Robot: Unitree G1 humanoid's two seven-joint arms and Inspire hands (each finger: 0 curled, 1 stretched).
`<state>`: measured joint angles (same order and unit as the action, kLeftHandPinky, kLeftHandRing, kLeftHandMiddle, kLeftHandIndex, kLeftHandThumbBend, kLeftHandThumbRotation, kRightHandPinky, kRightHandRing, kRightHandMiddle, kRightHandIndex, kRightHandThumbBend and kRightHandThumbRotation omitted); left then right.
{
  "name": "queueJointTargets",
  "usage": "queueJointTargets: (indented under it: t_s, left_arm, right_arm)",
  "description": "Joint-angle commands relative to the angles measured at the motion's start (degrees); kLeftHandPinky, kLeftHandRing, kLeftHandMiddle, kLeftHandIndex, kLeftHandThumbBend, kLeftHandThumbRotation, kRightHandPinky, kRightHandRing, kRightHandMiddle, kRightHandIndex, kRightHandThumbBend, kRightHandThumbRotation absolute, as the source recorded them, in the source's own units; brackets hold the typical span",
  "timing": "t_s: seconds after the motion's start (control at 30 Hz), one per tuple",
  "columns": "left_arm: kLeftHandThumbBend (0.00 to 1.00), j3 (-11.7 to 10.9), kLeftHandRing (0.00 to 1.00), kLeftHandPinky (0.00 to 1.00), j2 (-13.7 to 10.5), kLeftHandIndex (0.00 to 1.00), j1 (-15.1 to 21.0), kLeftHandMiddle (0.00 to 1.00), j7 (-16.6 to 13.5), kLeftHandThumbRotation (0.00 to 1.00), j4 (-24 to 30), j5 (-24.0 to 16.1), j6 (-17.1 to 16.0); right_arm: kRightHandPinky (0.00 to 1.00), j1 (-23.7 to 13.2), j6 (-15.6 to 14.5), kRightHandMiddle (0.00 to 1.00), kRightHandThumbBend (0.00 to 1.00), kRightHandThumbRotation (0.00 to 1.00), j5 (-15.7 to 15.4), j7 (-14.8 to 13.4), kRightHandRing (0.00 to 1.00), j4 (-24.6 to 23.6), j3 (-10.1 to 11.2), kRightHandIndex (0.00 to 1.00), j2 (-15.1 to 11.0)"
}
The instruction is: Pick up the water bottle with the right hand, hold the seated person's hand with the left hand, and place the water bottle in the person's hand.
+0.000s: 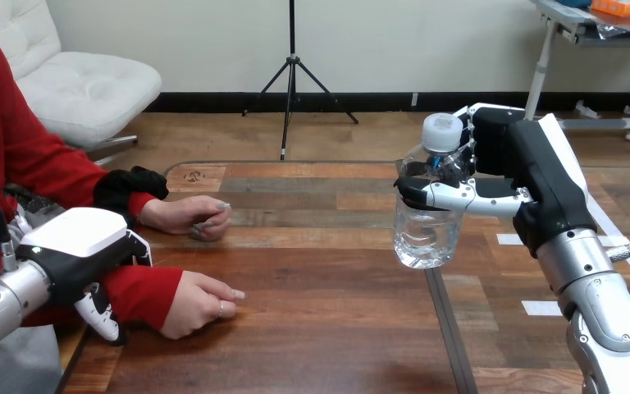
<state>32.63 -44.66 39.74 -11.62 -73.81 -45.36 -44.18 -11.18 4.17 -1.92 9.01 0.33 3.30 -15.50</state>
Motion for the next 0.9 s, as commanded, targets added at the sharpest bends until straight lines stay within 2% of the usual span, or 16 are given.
queueJointTargets:
  t_s: [0.0,0.53,0.7,0.87]
  left_arm:
    - [0.88,-2.95,0.51,0.50,1.88,0.55,1.48,0.53,0.15,0.00,0.50,3.33,-0.98]
    - [0.88,-4.22,0.47,0.46,2.62,0.52,0.74,0.50,-0.48,0.00,1.06,5.57,-3.96]
    - [0.86,-4.89,0.48,0.46,2.83,0.52,0.75,0.51,1.58,0.00,1.38,6.91,-3.97]
    - [0.86,-4.96,0.48,0.45,2.84,0.52,0.57,0.51,1.33,0.00,1.86,7.35,-4.72]
  right_arm:
    - [0.23,-2.76,2.06,0.40,0.84,0.00,1.46,0.07,0.28,-0.24,0.92,0.41,0.42]
    - [0.23,-3.24,2.72,0.39,0.84,0.00,1.74,0.27,0.28,1.45,0.56,0.42,0.65]
    - [0.22,-3.32,2.55,0.39,0.85,0.00,1.50,0.10,0.28,1.53,0.34,0.42,0.75]
    - [0.22,-3.50,2.84,0.38,0.85,0.00,1.43,0.10,0.28,1.83,0.19,0.42,0.77]
